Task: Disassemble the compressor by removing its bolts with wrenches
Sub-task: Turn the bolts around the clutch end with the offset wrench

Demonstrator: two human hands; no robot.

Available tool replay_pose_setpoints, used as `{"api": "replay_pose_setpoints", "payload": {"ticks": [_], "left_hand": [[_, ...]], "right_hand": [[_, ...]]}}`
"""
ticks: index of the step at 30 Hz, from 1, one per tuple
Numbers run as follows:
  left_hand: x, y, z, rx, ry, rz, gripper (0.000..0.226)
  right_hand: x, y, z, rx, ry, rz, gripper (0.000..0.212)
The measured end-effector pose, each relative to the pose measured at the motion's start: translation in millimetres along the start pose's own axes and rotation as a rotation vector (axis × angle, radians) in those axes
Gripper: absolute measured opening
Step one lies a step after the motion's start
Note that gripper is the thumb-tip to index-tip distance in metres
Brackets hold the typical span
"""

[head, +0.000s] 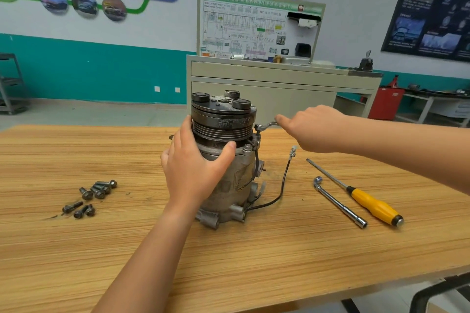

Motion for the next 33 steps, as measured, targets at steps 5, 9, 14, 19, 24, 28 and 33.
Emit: {"api": "replay_pose_setpoints", "payload": {"ticks": [5,9,14,19,24,28,33], "left_hand": [[0.0,-0.3,-0.7,0.008,-0.006,-0.01,0.099],[0.0,-0.1,-1.5,0.014,-0.018,-0.011,0.099],[-0.1,-1.1,-1.0,0.011,-0.013,-0.007,0.099],[-0.6,-1.4,-0.7,0.002,-0.01,0.004,0.099],[-0.2,-0.9,-1.1,0.002,-0.007,0.006,0.099],[0.0,-0.1,-0.6,-0.001,0.003,0.007,0.098],[-0.1,0.1,-0.2,-0.01,0.006,0.004,0.098]], "right_hand": [[28.8,-1.3,-11.2,-0.003,-0.17,0.036,0.033],[54.3,10.9,-21.0,0.143,-0.31,0.033,0.036],[47.7,5.5,-7.2,0.317,-0.442,-0.015,0.028],[-1.3,-25.0,15.9,0.675,-0.504,-0.334,0.028],[-38.1,1.1,10.5,0.31,-0.173,-0.175,0.024],[-33.5,8.5,5.8,0.281,-0.153,-0.171,0.027],[-17.1,12.3,6.0,0.244,-0.075,-0.151,0.024]]}}
Point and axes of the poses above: each hand's wrist, its own x-axis towards the middle knuckle, its own z-axis out of the back of the hand, y = z × x, the point moved 4 cm from there along x, towards the middle knuckle, and after that the axes turned 6 degrees about -z, right-handed, at the moved point
